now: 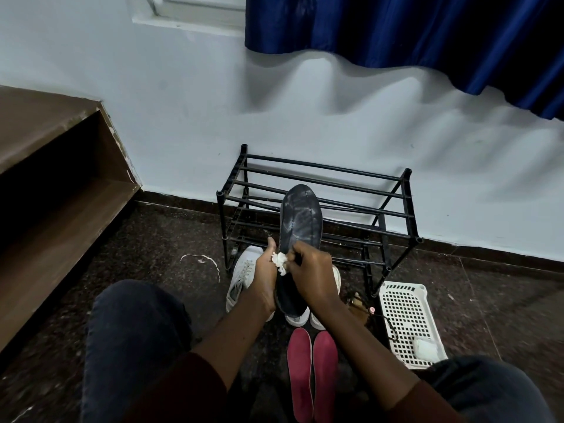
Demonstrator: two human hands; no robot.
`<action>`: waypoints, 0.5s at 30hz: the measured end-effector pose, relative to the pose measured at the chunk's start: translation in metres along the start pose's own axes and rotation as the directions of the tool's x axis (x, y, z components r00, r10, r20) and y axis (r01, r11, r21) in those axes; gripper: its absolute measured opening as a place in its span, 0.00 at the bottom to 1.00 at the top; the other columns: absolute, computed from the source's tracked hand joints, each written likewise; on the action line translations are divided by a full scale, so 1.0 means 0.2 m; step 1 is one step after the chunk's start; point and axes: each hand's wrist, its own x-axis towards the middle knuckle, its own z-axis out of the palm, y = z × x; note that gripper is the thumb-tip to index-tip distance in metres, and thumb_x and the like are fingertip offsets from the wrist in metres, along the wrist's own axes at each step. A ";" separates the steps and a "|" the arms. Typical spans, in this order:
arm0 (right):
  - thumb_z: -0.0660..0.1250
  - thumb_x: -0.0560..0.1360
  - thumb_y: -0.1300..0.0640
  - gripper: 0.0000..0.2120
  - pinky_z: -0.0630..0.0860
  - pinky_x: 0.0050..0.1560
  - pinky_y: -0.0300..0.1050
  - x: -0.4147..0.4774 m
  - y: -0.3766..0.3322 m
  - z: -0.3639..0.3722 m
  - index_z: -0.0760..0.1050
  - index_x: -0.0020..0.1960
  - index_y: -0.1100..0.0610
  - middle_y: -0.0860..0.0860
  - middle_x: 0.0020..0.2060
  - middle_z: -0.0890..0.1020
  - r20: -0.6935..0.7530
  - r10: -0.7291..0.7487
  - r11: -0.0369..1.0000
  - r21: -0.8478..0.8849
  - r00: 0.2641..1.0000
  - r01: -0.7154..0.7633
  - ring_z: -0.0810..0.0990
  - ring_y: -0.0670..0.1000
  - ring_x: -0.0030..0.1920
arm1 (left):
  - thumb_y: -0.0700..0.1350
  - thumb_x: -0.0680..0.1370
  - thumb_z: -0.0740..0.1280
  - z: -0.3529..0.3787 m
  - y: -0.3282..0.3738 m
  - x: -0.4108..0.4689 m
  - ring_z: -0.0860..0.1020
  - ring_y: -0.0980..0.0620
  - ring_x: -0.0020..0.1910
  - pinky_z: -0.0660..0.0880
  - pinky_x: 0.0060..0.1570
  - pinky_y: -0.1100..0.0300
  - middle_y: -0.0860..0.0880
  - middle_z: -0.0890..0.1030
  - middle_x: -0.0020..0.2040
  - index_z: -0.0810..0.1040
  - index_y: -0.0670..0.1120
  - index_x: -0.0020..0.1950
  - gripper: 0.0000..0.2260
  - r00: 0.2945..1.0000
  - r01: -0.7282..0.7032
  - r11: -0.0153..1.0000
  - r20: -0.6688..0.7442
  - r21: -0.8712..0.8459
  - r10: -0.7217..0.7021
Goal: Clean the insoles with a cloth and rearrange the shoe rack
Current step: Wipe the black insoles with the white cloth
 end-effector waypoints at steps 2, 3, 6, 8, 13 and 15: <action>0.68 0.65 0.72 0.11 0.68 0.33 0.46 0.04 0.00 0.00 0.68 0.32 0.61 0.55 0.28 0.75 -0.006 0.026 0.999 -0.032 1.000 -0.026 0.72 0.52 0.30 | 0.62 0.80 0.50 0.02 -0.01 -0.01 0.82 0.43 0.50 0.81 0.47 0.52 0.39 0.82 0.54 0.84 0.39 0.51 0.32 1.000 -0.013 1.000 -0.001 0.015 0.013; 0.68 0.66 0.71 0.11 0.68 0.33 0.47 0.07 0.00 -0.01 0.68 0.33 0.61 0.55 0.29 0.75 -0.018 0.036 0.998 -0.056 0.999 -0.037 0.72 0.53 0.31 | 0.61 0.81 0.49 0.02 -0.01 -0.01 0.83 0.44 0.49 0.81 0.46 0.54 0.40 0.82 0.52 0.84 0.39 0.50 0.31 1.000 -0.019 1.000 0.003 0.023 0.019; 0.67 0.68 0.70 0.08 0.70 0.36 0.48 0.16 0.03 -0.02 0.70 0.35 0.61 0.56 0.32 0.77 -0.038 0.061 0.994 -0.086 0.997 -0.064 0.74 0.55 0.34 | 0.59 0.81 0.49 0.04 -0.01 -0.01 0.83 0.46 0.47 0.80 0.45 0.56 0.42 0.84 0.49 0.85 0.42 0.48 0.30 1.000 -0.015 0.999 0.014 0.031 0.014; 0.68 0.69 0.69 0.04 0.73 0.40 0.48 0.18 0.04 -0.02 0.77 0.42 0.62 0.57 0.38 0.80 -0.050 0.062 0.993 -0.093 0.997 -0.066 0.78 0.56 0.39 | 0.59 0.82 0.48 0.04 -0.01 0.01 0.83 0.46 0.47 0.80 0.45 0.57 0.42 0.84 0.48 0.85 0.42 0.47 0.30 1.000 -0.015 0.999 0.012 0.044 0.014; 0.70 0.67 0.70 0.08 0.73 0.45 0.40 0.09 0.01 -0.01 0.83 0.43 0.62 0.57 0.41 0.83 -0.043 -0.014 0.995 -0.095 0.999 0.010 0.81 0.56 0.41 | 0.61 0.80 0.50 0.04 0.03 0.02 0.83 0.43 0.49 0.80 0.48 0.54 0.39 0.82 0.52 0.81 0.38 0.56 0.30 1.000 -0.004 0.999 0.012 0.046 0.003; 0.72 0.64 0.71 0.08 0.69 0.41 0.36 0.03 0.00 -0.01 0.83 0.41 0.62 0.56 0.37 0.83 -0.029 -0.046 0.996 -0.081 0.999 0.043 0.81 0.55 0.38 | 0.62 0.80 0.50 0.03 0.05 0.04 0.83 0.44 0.47 0.79 0.48 0.54 0.40 0.82 0.51 0.82 0.38 0.54 0.32 1.000 -0.016 0.998 -0.004 0.067 0.016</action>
